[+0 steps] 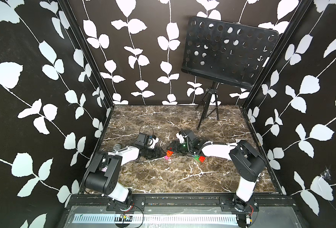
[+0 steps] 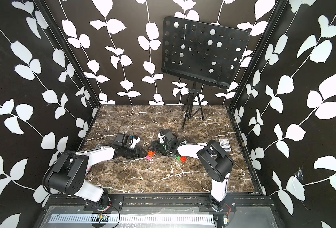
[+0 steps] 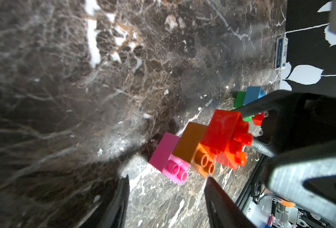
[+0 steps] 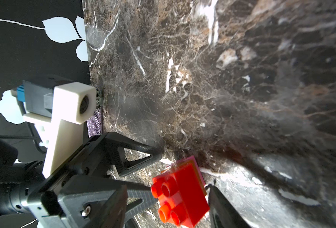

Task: Assemble the letter y with lego
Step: Adjust the lego brick at the center of the board.

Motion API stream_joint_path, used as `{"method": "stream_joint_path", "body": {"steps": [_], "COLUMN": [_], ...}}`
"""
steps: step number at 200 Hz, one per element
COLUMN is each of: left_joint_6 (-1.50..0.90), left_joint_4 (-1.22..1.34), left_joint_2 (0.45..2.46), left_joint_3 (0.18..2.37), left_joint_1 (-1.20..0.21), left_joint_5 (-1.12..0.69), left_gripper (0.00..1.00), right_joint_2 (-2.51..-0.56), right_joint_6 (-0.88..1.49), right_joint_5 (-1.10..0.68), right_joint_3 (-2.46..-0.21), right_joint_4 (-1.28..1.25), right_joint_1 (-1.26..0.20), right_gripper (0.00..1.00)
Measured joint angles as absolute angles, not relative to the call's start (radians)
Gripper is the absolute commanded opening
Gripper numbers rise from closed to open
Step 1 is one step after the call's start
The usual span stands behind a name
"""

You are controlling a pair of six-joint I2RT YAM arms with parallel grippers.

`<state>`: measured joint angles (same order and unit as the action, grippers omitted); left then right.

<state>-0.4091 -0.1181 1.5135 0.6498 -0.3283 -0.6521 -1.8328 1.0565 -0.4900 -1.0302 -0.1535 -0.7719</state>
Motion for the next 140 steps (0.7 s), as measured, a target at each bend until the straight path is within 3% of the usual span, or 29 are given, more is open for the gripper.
{"method": "stream_joint_path", "body": {"steps": [39, 140], "left_joint_6": [-0.426, -0.453], "left_joint_4": [-0.130, -0.128], "left_joint_2": [1.470, 1.479], "left_joint_3": [0.609, 0.553], "left_joint_1": [-0.328, -0.391], "left_joint_5": [-0.691, -0.684], "left_gripper": [0.49, 0.42], "right_joint_2": [-1.833, -1.833], "right_joint_6": [1.060, 1.062], "right_joint_5": [-0.488, -0.487], "right_joint_3": [-1.030, -1.030], "right_joint_4": [-0.155, -0.162], "right_joint_1": [-0.773, -0.779], "right_gripper": [0.64, 0.63]}}
